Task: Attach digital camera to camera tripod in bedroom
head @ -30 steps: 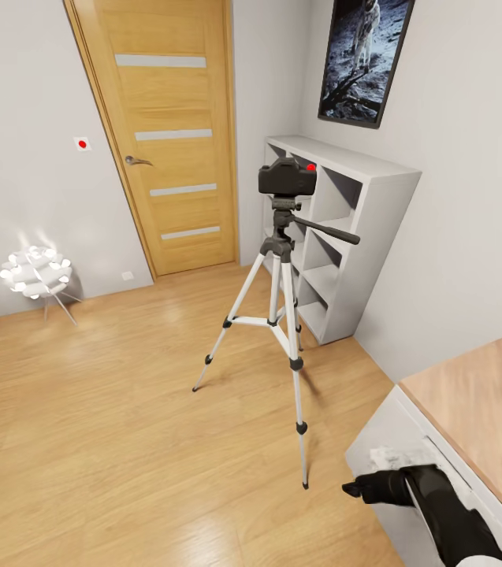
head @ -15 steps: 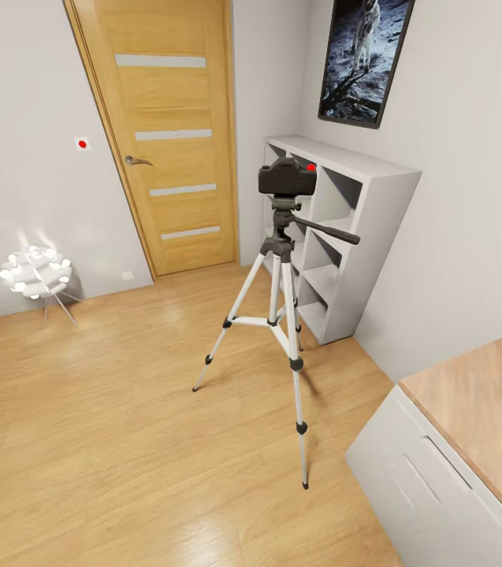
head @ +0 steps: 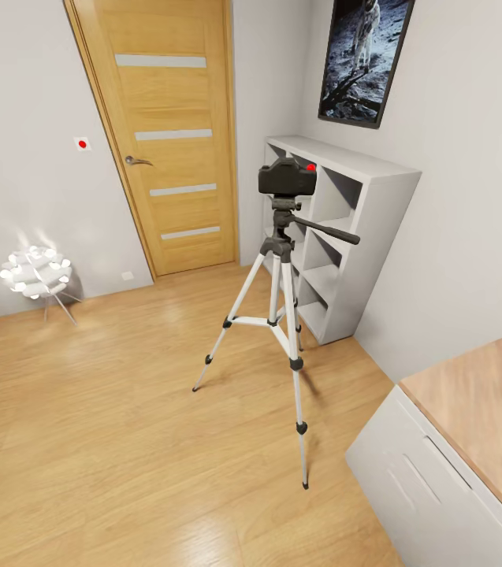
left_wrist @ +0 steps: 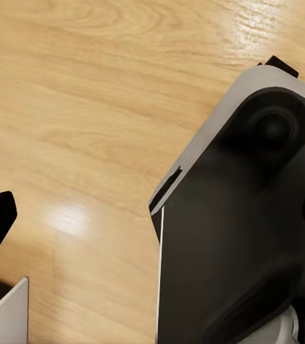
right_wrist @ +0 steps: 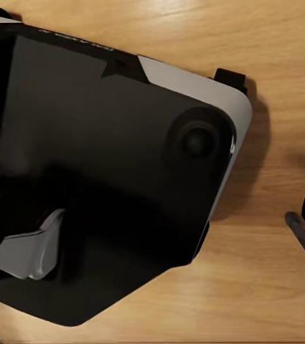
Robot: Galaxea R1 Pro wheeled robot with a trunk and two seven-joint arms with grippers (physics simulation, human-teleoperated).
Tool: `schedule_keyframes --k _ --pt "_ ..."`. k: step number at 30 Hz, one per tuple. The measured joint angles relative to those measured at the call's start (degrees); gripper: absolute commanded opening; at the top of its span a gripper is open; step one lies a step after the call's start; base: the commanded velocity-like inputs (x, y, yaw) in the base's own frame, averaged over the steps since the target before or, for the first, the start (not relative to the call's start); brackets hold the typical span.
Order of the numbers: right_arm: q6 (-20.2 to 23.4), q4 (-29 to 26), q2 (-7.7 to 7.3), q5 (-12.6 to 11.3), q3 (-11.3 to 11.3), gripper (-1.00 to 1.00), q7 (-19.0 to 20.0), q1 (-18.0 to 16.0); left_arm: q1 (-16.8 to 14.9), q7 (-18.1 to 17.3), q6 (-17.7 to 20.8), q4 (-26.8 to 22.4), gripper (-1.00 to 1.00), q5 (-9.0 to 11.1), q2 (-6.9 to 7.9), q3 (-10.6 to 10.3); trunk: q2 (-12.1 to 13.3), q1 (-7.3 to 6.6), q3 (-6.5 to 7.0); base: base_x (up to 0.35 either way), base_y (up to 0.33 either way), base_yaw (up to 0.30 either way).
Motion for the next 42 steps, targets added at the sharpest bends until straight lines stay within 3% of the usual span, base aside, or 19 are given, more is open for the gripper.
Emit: schedule_keyframes --k 12,22,42 --pt "0.3 0.2 -0.02 -0.1 -0.1 1.0 -0.9 1.7 0.0 -0.1 0.0 0.0 1.0 0.0 -0.06 0.0 0.0 0.0 0.0 0.0 0.0 0.0" --pt "-0.2 0.2 0.32 -0.3 -0.1 1.0 -3.3 5.1 0.0 -0.1 0.0 -0.1 1.0 -0.3 -0.32 -0.1 0.0 0.0 0.3 0.0 0.0 0.0" --pt "0.3 0.2 0.67 -0.5 -0.4 1.0 -4.2 5.7 0.0 -0.4 0.3 -0.1 1.0 -0.7 -0.35 0.0 0.0 0.0 2.06 0.0 0.0 0.0"
